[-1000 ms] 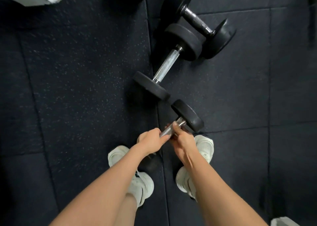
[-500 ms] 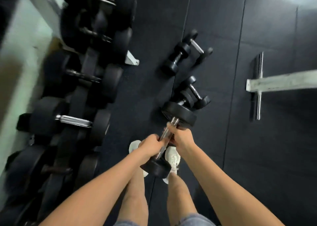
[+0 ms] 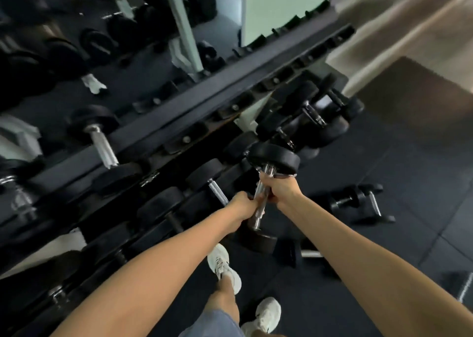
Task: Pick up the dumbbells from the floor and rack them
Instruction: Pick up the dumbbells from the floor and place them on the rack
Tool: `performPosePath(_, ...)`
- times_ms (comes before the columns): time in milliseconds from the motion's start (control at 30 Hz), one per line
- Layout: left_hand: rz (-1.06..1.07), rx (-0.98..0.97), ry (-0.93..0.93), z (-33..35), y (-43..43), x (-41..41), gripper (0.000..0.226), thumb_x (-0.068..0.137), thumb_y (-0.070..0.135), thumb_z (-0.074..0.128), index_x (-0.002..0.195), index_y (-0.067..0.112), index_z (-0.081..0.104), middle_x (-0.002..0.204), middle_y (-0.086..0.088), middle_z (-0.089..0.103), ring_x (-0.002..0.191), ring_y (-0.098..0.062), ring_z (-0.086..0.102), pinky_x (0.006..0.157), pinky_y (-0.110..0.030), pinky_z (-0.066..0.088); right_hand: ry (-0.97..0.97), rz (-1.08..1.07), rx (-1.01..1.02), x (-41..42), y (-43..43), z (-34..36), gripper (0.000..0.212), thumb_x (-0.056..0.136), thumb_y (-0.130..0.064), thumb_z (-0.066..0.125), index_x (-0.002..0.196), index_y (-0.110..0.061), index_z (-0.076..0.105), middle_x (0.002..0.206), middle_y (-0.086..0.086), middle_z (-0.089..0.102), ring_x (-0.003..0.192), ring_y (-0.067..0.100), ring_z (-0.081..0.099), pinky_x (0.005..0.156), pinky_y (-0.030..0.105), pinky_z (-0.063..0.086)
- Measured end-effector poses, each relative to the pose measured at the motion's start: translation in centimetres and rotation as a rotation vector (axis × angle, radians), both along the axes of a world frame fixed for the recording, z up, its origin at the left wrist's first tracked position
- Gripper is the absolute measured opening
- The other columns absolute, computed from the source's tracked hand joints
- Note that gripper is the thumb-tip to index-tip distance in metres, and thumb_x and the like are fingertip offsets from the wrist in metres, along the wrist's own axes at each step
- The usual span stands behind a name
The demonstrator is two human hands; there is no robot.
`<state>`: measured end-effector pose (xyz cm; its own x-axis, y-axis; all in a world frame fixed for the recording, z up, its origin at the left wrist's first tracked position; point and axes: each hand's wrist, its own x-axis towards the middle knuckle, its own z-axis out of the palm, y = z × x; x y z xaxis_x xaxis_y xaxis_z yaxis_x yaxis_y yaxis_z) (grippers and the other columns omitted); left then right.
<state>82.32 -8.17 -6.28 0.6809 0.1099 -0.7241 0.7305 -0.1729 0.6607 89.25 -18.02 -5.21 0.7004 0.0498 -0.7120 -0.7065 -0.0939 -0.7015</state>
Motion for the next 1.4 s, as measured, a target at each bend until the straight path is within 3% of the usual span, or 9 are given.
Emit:
performPosePath(133,0.139,0.014,-0.066,1.1,5.9,1.8,0.053,0.087,0.05,0.054,0.09,-0.001,0.068,0.084,-0.011,0.071,0.083,-0.026,0.067,0.092,-0.044,0.053,-0.018,0.135,0.011,2.8,7.2,1.1,0.011,0.082,-0.013,0.073,0.086,-0.009,0.064,0.088,0.012,0.067,0.083,0.026,0.066,0.083,0.045,0.057)
performPosePath(333,0.302,0.005,-0.082,1.2,13.9,4.7,0.051,0.086,0.057,0.05,0.083,0.008,0.067,0.089,-0.008,0.072,0.088,-0.023,0.068,0.079,-0.027,0.051,-0.023,0.29,0.034,7.4,16.9,1.2,0.012,0.081,-0.008,0.073,0.086,-0.01,0.062,0.082,0.008,0.065,0.073,0.023,0.063,0.06,0.038,0.055)
performPosePath(533,0.542,-0.099,-0.058,0.3,18.8,8.1,0.05,0.09,0.053,0.048,0.098,0.006,0.063,0.096,-0.008,0.071,0.081,-0.015,0.063,0.059,-0.016,0.037,-0.075,0.518,0.003,11.5,24.1,0.7,0.015,0.08,-0.005,0.073,0.084,-0.012,0.06,0.083,0.007,0.066,0.082,0.026,0.066,0.07,0.04,0.056)
performPosePath(633,0.669,-0.127,-0.049,-0.6,20.4,10.1,0.05,0.092,0.048,0.047,0.102,0.002,0.064,0.091,-0.006,0.068,0.072,-0.008,0.058,0.07,-0.023,0.036,-0.103,0.631,-0.036,13.6,27.2,0.1,0.017,0.079,-0.005,0.074,0.083,-0.013,0.059,0.083,0.007,0.064,0.083,0.026,0.064,0.072,0.04,0.055)
performPosePath(833,0.907,-0.177,-0.051,-1.3,23.2,13.9,0.048,0.091,0.049,0.048,0.094,0.004,0.064,0.092,-0.007,0.068,0.091,-0.021,0.063,0.084,-0.027,0.04,-0.17,0.871,-0.139,17.6,32.9,-0.5,0.022,0.077,-0.01,0.075,0.097,-0.006,0.066,0.095,0.011,0.068,0.094,0.027,0.064,0.088,0.043,0.054)
performPosePath(1000,1.019,-0.199,-0.018,-1.5,25.1,16.9,0.059,0.092,0.053,0.041,0.112,0.001,0.06,0.107,-0.006,0.068,0.09,-0.016,0.058,0.072,-0.023,0.036,-0.265,1.071,-0.217,20.0,36.7,-0.8,0.024,0.078,-0.014,0.075,0.099,-0.006,0.067,0.096,0.009,0.07,0.096,0.025,0.065,0.086,0.037,0.054)
performPosePath(1100,1.034,-0.199,-0.035,-2.0,25.4,17.7,0.059,0.094,0.051,0.038,0.114,0.001,0.062,0.11,-0.005,0.068,0.077,-0.007,0.054,0.066,-0.02,0.034,-0.263,1.147,-0.253,20.7,37.5,-1.1,0.013,0.078,-0.014,0.075,0.083,-0.009,0.064,0.08,0.003,0.064,0.087,0.024,0.062,0.076,0.033,0.05)
performPosePath(1300,0.949,-0.221,-0.026,-2.2,25.8,17.2,0.056,0.093,0.051,0.038,0.121,0.007,0.059,0.112,-0.01,0.07,0.104,-0.02,0.062,0.101,-0.031,0.036,-0.197,1.167,-0.237,21.6,37.3,-1.8,0.037,0.075,-0.013,0.077,0.108,-0.002,0.065,0.105,0.014,0.07,0.1,0.028,0.066,0.082,0.037,0.054)
performPosePath(1400,0.892,-0.209,-0.007,-2.2,26.1,17.2,0.055,0.095,0.051,0.035,0.12,0.009,0.059,0.111,-0.004,0.069,0.093,-0.01,0.06,0.089,-0.026,0.034,-0.198,1.17,-0.238,21.4,37.3,-1.9,0.031,0.076,-0.015,0.077,0.104,-0.004,0.065,0.099,0.011,0.07,0.1,0.027,0.066,0.083,0.037,0.054)
